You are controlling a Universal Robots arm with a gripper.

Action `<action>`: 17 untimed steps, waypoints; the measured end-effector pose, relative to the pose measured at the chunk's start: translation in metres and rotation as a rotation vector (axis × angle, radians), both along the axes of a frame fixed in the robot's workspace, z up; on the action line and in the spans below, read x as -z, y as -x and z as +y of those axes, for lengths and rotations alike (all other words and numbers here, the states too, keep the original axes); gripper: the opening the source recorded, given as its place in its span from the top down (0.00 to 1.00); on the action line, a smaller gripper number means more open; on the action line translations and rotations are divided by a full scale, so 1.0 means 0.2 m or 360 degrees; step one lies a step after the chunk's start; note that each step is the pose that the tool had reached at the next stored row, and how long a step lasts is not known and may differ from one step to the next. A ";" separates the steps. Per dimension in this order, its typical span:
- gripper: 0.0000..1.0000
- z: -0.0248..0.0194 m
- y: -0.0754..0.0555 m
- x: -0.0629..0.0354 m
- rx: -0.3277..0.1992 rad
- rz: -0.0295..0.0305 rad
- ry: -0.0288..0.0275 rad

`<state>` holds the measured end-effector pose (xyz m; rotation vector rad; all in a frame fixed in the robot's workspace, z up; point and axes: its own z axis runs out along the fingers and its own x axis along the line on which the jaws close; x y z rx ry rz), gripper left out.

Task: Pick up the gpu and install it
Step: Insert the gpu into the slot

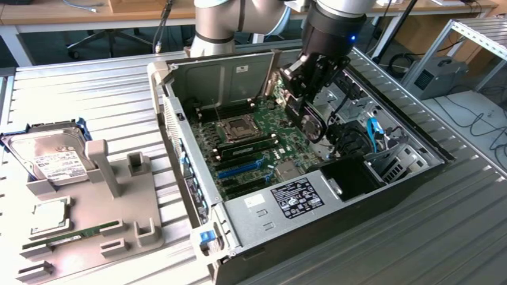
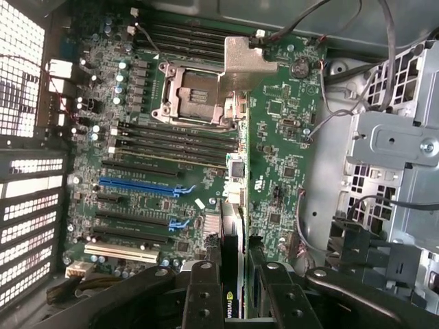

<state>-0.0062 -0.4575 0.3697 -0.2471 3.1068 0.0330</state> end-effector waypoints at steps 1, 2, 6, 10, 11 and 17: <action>0.74 0.000 0.00 0.000 -0.0007 0.00001 0.00001; 0.74 0.000 0.00 0.000 -0.0012 0.00001 0.00001; 0.74 0.000 0.00 0.000 -0.0032 0.00000 0.00001; 0.74 0.000 0.00 0.000 -0.0050 0.00001 0.00001; 0.74 0.000 0.00 0.000 -0.0058 0.00001 0.00001; 0.74 0.000 0.00 0.000 -0.0085 0.00000 0.00001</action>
